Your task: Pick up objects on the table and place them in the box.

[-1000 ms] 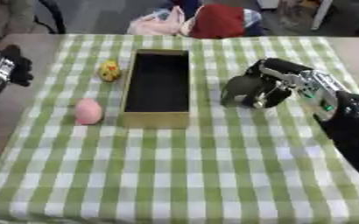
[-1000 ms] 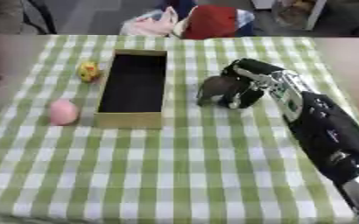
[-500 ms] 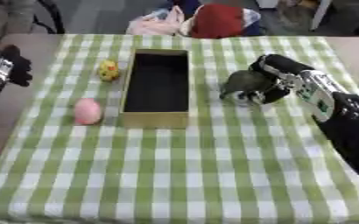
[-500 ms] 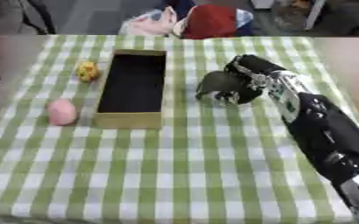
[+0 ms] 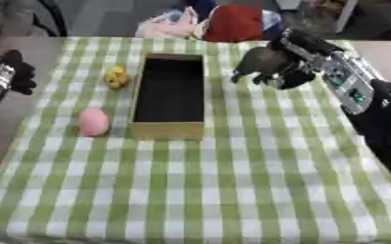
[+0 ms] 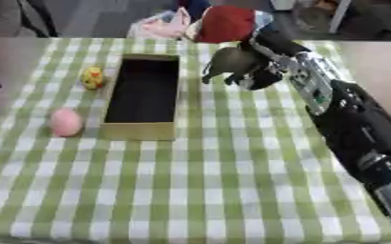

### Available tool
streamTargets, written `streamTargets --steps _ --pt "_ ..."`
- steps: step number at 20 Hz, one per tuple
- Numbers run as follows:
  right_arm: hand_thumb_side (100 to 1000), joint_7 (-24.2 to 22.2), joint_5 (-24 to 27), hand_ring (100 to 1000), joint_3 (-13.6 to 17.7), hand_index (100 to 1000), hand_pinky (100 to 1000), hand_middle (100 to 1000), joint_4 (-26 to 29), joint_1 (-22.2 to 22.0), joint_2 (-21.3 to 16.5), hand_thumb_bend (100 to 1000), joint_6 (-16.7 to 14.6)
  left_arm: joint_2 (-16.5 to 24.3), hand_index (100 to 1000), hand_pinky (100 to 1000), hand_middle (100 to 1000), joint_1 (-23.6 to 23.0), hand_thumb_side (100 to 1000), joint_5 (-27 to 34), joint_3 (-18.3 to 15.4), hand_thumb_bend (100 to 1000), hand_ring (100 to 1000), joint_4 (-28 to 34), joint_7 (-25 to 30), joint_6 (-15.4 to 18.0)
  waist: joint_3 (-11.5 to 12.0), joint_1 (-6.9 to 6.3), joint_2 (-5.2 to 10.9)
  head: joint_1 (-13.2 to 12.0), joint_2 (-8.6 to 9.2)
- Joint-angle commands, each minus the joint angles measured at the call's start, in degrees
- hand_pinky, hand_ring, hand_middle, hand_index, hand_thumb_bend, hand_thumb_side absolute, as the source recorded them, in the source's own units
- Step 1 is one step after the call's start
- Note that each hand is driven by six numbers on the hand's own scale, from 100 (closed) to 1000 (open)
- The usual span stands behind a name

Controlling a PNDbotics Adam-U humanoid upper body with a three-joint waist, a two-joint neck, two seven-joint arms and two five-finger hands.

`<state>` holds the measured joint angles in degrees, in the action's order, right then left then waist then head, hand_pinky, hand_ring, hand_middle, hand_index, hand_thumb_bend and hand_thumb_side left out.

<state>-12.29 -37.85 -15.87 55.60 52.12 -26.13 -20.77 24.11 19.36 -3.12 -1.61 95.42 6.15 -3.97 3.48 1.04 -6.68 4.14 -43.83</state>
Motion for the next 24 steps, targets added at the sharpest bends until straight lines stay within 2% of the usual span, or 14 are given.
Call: streamTargets --steps 1,6,10,17,24 --pt "100 -1.6 2.8 389 0.3 469 358 264 2.8 3.0 -1.6 248 0.3 0.9 624 585 538 1.2 811 0.0 0.3 272 573 1.4 0.7 0.2 0.4 0.15 1.01 0.4 0.01" --pt "100 -2.2 2.9 391 1.4 472 360 266 1.0 6.1 -0.3 251 1.1 0.3 624 585 538 2.8 805 0.2 1.4 272 573 2.5 1.9 0.5 2.7 0.55 0.72 1.5 0.97" --pt "100 -1.2 1.2 392 3.2 474 361 266 -2.8 7.8 1.1 234 1.9 -0.6 624 585 538 4.5 800 0.4 2.5 274 573 3.6 3.0 0.8 5.5 0.68 0.31 2.6 2.25" --pt "100 1.6 -4.2 397 5.7 478 367 271 -9.9 10.3 4.2 226 2.4 -2.5 624 584 536 7.1 797 1.1 3.6 277 572 4.8 4.2 0.8 10.3 1.13 -0.81 5.1 4.47" --pt "100 4.5 -10.0 412 7.4 492 382 288 -14.6 11.7 6.5 239 2.6 -3.4 624 584 536 8.7 797 1.5 4.1 278 572 5.5 4.9 0.8 13.5 1.62 -1.90 8.1 6.41"
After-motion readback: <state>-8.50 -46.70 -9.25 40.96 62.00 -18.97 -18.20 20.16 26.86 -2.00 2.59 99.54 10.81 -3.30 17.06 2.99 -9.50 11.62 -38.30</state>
